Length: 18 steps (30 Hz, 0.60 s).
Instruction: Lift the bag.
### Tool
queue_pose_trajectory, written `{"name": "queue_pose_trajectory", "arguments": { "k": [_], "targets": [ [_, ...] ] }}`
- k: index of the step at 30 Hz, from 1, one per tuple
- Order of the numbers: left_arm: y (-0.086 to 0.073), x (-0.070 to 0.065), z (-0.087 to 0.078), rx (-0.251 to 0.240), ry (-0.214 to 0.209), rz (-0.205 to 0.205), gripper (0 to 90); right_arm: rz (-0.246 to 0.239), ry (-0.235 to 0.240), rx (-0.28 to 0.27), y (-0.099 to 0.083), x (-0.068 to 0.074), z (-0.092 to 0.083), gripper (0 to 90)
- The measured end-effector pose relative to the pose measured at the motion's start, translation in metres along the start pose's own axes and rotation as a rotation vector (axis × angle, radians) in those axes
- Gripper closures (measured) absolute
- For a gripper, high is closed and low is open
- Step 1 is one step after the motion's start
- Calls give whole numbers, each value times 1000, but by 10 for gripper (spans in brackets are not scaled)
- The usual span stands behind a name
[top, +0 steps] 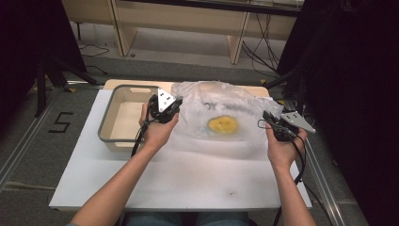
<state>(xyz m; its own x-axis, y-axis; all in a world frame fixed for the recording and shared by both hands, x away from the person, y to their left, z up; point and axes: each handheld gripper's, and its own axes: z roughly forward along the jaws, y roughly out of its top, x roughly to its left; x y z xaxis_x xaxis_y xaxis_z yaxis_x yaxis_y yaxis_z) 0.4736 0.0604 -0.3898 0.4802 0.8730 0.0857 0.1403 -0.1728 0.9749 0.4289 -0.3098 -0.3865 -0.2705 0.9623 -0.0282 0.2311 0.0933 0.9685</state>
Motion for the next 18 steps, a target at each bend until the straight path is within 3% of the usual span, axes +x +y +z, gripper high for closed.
{"name": "queue_pose_trajectory", "arguments": {
  "k": [6,10,18],
  "targets": [
    [-6,-1,10,38,2,3,822,5,2,38,-7,2,11,900],
    [-7,1,14,50,6,-20,782,10,-2,49,-8,1,16,900],
    [-5,-1,15,42,23,-48,491,28,-29,84,-11,-2,25,900]
  ]
}}
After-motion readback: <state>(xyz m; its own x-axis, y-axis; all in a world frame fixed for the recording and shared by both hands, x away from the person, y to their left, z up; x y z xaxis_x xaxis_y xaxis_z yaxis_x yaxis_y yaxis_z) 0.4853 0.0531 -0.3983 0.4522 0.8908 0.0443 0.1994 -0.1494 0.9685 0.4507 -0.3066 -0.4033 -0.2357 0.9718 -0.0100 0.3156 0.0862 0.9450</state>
